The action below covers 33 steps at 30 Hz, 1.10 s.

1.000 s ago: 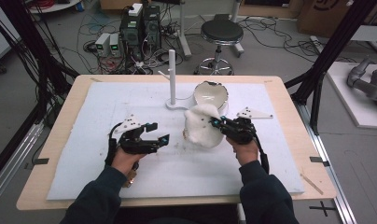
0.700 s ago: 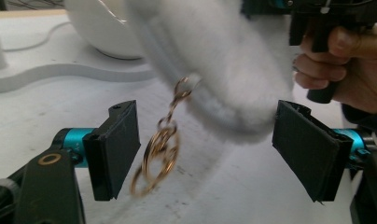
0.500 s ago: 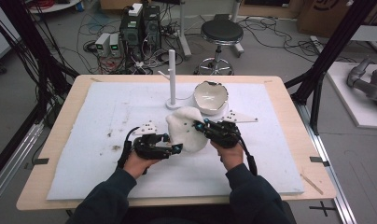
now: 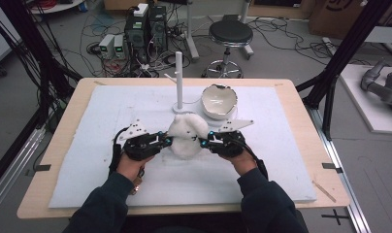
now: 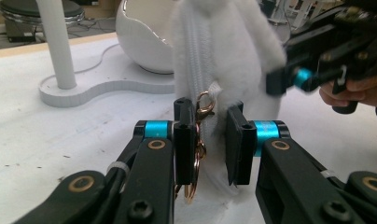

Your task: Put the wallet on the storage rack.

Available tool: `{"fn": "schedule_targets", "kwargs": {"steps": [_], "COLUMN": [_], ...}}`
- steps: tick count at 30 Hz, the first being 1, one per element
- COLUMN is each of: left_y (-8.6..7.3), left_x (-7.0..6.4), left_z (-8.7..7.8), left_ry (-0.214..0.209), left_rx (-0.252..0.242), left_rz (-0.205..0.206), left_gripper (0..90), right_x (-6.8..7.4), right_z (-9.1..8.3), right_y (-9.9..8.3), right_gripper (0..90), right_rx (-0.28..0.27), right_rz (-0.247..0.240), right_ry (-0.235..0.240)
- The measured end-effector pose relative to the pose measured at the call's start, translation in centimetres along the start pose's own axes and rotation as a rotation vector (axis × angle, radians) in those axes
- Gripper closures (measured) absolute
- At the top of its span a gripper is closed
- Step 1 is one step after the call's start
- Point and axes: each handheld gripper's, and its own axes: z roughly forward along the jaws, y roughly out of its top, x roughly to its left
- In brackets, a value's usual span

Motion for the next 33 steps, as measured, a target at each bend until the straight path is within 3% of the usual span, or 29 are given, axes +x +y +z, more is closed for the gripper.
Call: {"fn": "schedule_targets", "kwargs": {"steps": [1,2,3,7,11,12,13,14,18,19,20,22,23,25,27,29,33], "left_y": [0.0,0.1,0.2,0.3,0.2,0.2,0.2,0.2,0.2,0.2,0.2,0.2,0.2,0.2,0.2,0.3,0.6], "left_x": [0.0,0.0,0.0,-0.2,-0.5,-0.5,-0.5,-0.5,-0.4,-0.4,-0.3,-0.2,-0.1,-0.2,-0.1,0.1,1.5], "left_z": [-0.1,-0.2,-0.2,-0.1,0.1,0.1,0.1,0.1,0.1,0.1,0.1,0.0,0.0,0.1,0.2,-0.1,-1.8], "left_ry": [-0.01,-0.021,-0.033,-0.07,-0.115,-0.123,-0.13,-0.138,-0.15,-0.143,-0.135,-0.115,-0.108,-0.086,-0.028,0.021,0.106], "left_rx": [-0.004,-0.008,-0.013,0.012,0.016,0.018,0.022,0.021,0.02,0.025,0.033,0.037,0.034,0.032,0.051,0.048,-0.005], "left_rz": [0.004,0.007,0.013,0.048,0.065,0.066,0.07,0.07,0.07,0.072,0.075,0.065,0.061,0.059,0.056,0.044,0.014], "left_gripper": [76.0,76.1,76.1,76.1,76.0,76.0,76.0,76.0,76.0,76.0,76.0,75.8,75.7,74.9,71.3,67.9,64.5], "right_x": [-0.2,-0.7,-0.7,-2.0,-3.0,-3.3,-3.3,-3.5,-3.6,-3.6,-3.5,-3.5,-3.7,-3.8,-3.5,-3.3,-3.8], "right_z": [-0.1,-0.4,-0.4,-1.3,-1.2,-0.7,-0.7,-0.1,0.8,1.1,1.2,1.1,0.9,0.4,0.1,-0.2,-1.5], "right_y": [0.0,0.1,0.1,0.6,0.9,1.0,1.0,0.9,0.7,0.6,0.6,0.7,0.7,0.8,1.0,1.1,1.2], "right_gripper": [60.5,47.1,47.1,30.9,26.7,26.7,26.7,26.7,27.2,33.4,47.6,63.2,66.8,72.2,74.5,76.1,77.3], "right_rx": [0.008,-0.01,-0.01,-0.07,-0.094,-0.092,-0.092,-0.086,-0.054,-0.045,-0.031,-0.023,-0.029,-0.049,-0.064,-0.071,-0.097], "right_rz": [-0.007,-0.003,-0.003,-0.022,-0.042,-0.043,-0.043,-0.028,-0.006,-0.011,-0.022,-0.04,-0.036,-0.035,-0.06,-0.078,-0.087], "right_ry": [0.002,-0.014,-0.014,-0.036,0.0,0.049,0.049,0.099,0.148,0.168,0.191,0.197,0.208,0.218,0.193,0.157,0.043]}}
